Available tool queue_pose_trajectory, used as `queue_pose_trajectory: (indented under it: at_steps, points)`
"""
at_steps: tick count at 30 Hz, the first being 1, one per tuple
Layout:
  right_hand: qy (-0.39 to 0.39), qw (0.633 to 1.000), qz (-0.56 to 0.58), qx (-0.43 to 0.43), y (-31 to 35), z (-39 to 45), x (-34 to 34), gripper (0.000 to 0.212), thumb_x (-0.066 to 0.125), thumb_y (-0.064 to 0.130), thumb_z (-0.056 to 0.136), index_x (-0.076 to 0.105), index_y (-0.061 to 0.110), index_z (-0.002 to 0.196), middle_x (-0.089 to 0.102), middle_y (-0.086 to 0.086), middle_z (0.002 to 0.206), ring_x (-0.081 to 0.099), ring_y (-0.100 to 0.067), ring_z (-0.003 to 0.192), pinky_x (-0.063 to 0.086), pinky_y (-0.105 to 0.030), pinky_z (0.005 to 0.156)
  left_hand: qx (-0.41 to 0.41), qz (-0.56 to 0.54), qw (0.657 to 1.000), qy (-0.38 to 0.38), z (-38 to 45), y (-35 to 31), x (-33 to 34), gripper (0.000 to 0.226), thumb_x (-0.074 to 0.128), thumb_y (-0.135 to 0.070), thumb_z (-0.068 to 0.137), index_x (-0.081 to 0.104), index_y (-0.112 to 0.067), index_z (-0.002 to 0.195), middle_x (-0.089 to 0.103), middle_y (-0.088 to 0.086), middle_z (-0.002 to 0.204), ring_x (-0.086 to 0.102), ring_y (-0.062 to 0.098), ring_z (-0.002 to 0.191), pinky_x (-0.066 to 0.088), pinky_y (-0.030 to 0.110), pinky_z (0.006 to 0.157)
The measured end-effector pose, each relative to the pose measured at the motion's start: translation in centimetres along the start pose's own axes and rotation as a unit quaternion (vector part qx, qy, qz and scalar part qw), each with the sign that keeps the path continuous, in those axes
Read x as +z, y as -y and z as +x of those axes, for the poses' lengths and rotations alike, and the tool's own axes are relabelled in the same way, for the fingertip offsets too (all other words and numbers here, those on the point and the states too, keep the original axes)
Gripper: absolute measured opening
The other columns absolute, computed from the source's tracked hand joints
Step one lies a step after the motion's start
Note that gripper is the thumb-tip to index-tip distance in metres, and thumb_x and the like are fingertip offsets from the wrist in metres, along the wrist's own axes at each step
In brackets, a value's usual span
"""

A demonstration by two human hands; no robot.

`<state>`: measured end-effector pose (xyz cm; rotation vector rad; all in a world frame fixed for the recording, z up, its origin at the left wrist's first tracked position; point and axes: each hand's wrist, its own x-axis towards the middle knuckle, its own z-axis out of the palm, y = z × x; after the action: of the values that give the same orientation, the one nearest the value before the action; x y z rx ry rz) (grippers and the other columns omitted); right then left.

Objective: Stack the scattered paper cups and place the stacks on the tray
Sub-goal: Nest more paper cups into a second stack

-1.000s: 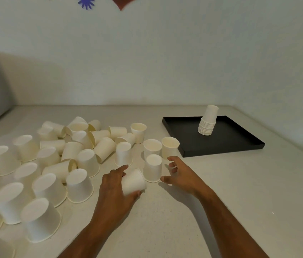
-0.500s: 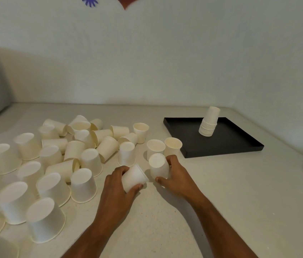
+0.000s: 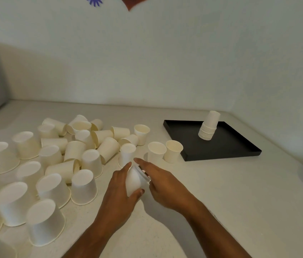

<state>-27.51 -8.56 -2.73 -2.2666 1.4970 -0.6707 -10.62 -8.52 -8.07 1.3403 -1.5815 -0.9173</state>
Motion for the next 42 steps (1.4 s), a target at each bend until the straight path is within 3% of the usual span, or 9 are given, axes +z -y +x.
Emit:
queue_pose_trajectory:
  at_steps: [5, 9, 12, 18, 24, 29, 32, 36, 42]
  points:
    - [-0.167, 0.982, 0.026, 0.081, -0.4, 2.1, -1.4, 0.024, 0.057, 0.029, 0.099, 0.050, 0.046, 0.116, 0.057, 0.026, 0.116, 0.060, 0.000, 0.093, 0.052, -0.023, 0.097, 0.054, 0.048, 0.997, -0.029, 0.1, -0.7, -0.8, 0.091, 0.076, -0.035, 0.087, 0.014, -0.047, 0.152, 0.031, -0.021, 0.135, 0.038, 0.001, 0.120, 0.038, 0.030, 0.106]
    - [-0.135, 0.975, -0.124, 0.126, -2.0, 3.4, -2.1, 0.034, 0.060, 0.030, 0.098, 0.052, 0.025, 0.130, 0.058, 0.004, 0.133, 0.063, -0.015, 0.105, 0.050, -0.030, 0.097, 0.068, 0.058, 0.995, -0.046, 0.0, -0.5, -0.9, 0.089, 0.076, -0.035, 0.086, 0.015, -0.053, 0.148, 0.034, -0.017, 0.128, 0.044, 0.005, 0.112, 0.041, 0.022, 0.094]
    - [-0.133, 0.975, -0.098, 0.149, -2.5, 3.4, -1.3, 0.033, 0.060, 0.030, 0.098, 0.052, 0.027, 0.130, 0.059, 0.003, 0.133, 0.061, -0.018, 0.110, 0.049, -0.033, 0.099, 0.059, 0.058, 0.996, -0.046, 0.1, 0.0, -0.8, 0.089, 0.079, -0.042, 0.082, 0.014, -0.058, 0.140, 0.032, -0.023, 0.126, 0.046, 0.007, 0.114, 0.047, 0.026, 0.096]
    - [-0.208, 0.972, 0.014, 0.112, -2.4, 3.5, -1.4, 0.009, 0.060, 0.031, 0.097, 0.057, 0.037, 0.103, 0.059, 0.021, 0.102, 0.058, 0.003, 0.083, 0.042, -0.007, 0.084, 0.046, 0.036, 0.997, -0.057, 0.6, 0.4, -0.5, 0.094, 0.085, -0.042, 0.074, 0.012, -0.070, 0.125, 0.038, -0.026, 0.130, 0.050, 0.007, 0.115, 0.043, 0.017, 0.087]
    - [-0.175, 0.975, 0.132, 0.046, -1.1, 2.9, -2.6, 0.015, 0.061, 0.026, 0.097, 0.061, 0.041, 0.099, 0.064, 0.027, 0.096, 0.063, -0.002, 0.093, 0.053, -0.011, 0.075, 0.037, 0.040, 0.996, -0.069, 1.4, -0.1, -0.2, 0.094, 0.090, -0.041, 0.068, 0.028, -0.047, 0.139, 0.051, -0.012, 0.133, 0.054, 0.015, 0.114, 0.055, 0.044, 0.094]
    - [-0.048, 0.988, 0.148, 0.023, -1.0, 2.4, -1.5, 0.012, 0.055, 0.038, 0.099, 0.066, 0.040, 0.104, 0.067, 0.023, 0.099, 0.065, -0.009, 0.087, 0.059, -0.026, 0.077, 0.032, 0.040, 0.997, -0.063, 1.7, -0.9, 0.2, 0.096, 0.089, -0.040, 0.071, 0.029, -0.038, 0.145, 0.050, -0.009, 0.139, 0.049, 0.012, 0.117, 0.051, 0.040, 0.100]
    - [-0.118, 0.977, 0.176, 0.029, -1.3, 2.6, -1.4, 0.024, 0.049, 0.052, 0.097, 0.066, 0.037, 0.104, 0.064, 0.026, 0.103, 0.065, -0.007, 0.090, 0.058, -0.024, 0.076, 0.031, 0.020, 0.998, -0.055, 1.7, -0.8, 0.1, 0.096, 0.091, -0.039, 0.068, 0.030, -0.039, 0.143, 0.052, -0.010, 0.137, 0.051, 0.012, 0.118, 0.051, 0.041, 0.100]
    - [-0.249, 0.958, 0.080, 0.115, -4.3, 3.4, -2.6, 0.010, 0.054, 0.040, 0.099, 0.059, 0.036, 0.106, 0.050, 0.019, 0.131, 0.055, -0.006, 0.114, 0.047, -0.022, 0.093, 0.035, 0.024, 0.998, -0.042, 1.5, -1.0, -0.3, 0.104, 0.091, -0.033, 0.070, 0.021, -0.045, 0.146, 0.047, -0.013, 0.144, 0.049, 0.012, 0.123, 0.049, 0.042, 0.104]
    - [-0.180, 0.941, 0.074, 0.276, -8.0, 3.0, -2.6, 0.036, 0.057, 0.033, 0.099, 0.055, 0.016, 0.130, 0.055, -0.006, 0.138, 0.056, -0.022, 0.120, 0.044, -0.033, 0.101, 0.055, 0.031, 0.998, -0.024, 1.5, -1.1, -0.6, 0.104, 0.089, -0.037, 0.072, 0.016, -0.054, 0.145, 0.035, -0.019, 0.154, 0.040, 0.008, 0.136, 0.039, 0.036, 0.113]
